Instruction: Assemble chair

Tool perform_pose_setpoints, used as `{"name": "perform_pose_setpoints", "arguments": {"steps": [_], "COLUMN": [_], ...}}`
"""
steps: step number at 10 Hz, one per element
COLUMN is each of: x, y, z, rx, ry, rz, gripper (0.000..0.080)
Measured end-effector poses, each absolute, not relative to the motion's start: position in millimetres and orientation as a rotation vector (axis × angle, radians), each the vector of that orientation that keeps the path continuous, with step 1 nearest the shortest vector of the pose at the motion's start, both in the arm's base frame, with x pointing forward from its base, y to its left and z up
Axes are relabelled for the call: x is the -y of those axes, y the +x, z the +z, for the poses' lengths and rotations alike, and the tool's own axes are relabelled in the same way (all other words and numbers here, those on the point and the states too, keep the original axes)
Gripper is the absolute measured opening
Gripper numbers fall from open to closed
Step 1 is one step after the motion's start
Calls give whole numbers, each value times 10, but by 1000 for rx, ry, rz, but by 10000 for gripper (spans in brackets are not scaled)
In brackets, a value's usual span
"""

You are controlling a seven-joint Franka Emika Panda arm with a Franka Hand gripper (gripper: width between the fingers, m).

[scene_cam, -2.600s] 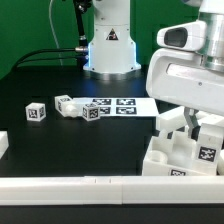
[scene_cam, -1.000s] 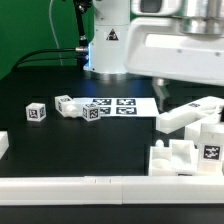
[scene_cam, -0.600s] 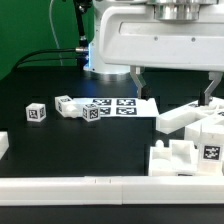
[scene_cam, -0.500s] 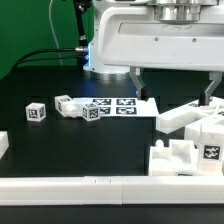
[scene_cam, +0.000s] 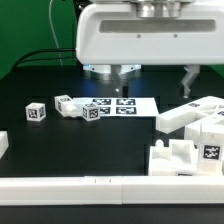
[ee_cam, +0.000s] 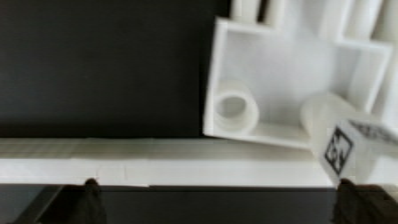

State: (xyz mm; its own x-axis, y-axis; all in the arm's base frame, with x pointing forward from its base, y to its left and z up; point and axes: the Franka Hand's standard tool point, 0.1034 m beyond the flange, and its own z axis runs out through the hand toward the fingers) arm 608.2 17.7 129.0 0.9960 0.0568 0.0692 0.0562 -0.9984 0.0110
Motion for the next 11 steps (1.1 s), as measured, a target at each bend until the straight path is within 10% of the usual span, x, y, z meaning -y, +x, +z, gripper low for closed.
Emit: {"name": "perform_pose_setpoints", "arguments": {"steps": [11], "x": [80], "y": [5686], "z": [1141], "rx": [-156], "ry": [3165], "rz": [-22], "gripper": [649]}}
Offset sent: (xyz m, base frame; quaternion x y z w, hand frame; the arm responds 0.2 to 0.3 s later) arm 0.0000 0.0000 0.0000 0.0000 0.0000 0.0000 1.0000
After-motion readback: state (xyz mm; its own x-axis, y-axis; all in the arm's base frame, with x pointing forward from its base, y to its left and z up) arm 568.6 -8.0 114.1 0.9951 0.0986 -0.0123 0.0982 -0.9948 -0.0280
